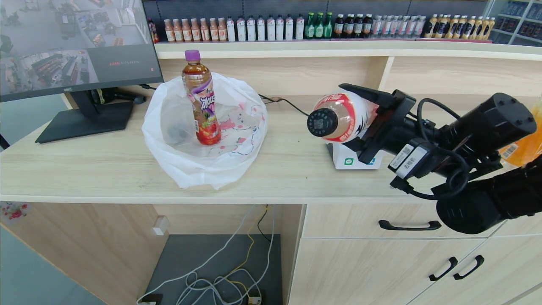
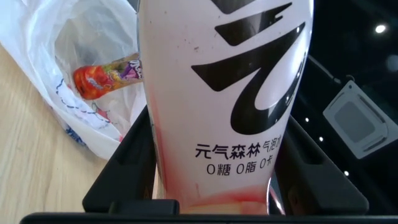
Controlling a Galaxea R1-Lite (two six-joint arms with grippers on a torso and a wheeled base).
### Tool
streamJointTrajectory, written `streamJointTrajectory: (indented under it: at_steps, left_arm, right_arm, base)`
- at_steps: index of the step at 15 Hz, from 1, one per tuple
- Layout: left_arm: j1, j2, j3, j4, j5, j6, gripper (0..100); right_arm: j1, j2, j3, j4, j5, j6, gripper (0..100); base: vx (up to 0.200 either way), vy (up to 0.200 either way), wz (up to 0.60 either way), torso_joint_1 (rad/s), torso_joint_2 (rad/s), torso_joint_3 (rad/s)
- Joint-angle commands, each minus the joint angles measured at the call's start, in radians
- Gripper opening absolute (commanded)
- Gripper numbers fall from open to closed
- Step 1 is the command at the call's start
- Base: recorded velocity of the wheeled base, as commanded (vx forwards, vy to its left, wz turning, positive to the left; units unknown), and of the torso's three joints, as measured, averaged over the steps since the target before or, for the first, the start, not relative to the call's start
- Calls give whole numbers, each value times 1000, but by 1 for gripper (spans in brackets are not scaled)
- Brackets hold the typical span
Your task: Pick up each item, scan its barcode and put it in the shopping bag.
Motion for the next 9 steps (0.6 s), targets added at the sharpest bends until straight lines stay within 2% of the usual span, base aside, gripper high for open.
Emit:
streamJointTrajectory:
  at_steps: [1, 6, 9]
  left_arm:
    - [0, 0, 0, -1, 0, 1, 100]
    - [0, 0, 0, 0, 0, 0, 100]
    - [0, 0, 0, 0, 0, 0, 100]
  right_arm:
    - [6, -48, 21, 0, -8, 7, 0]
    - [42, -89, 72, 0, -89, 76, 0]
    - [151, -131, 106, 0, -284, 241, 0]
  base:
    - [0, 0, 0, 0, 0, 0]
    - [0, 0, 0, 0, 0, 0]
    - [0, 0, 0, 0, 0, 0]
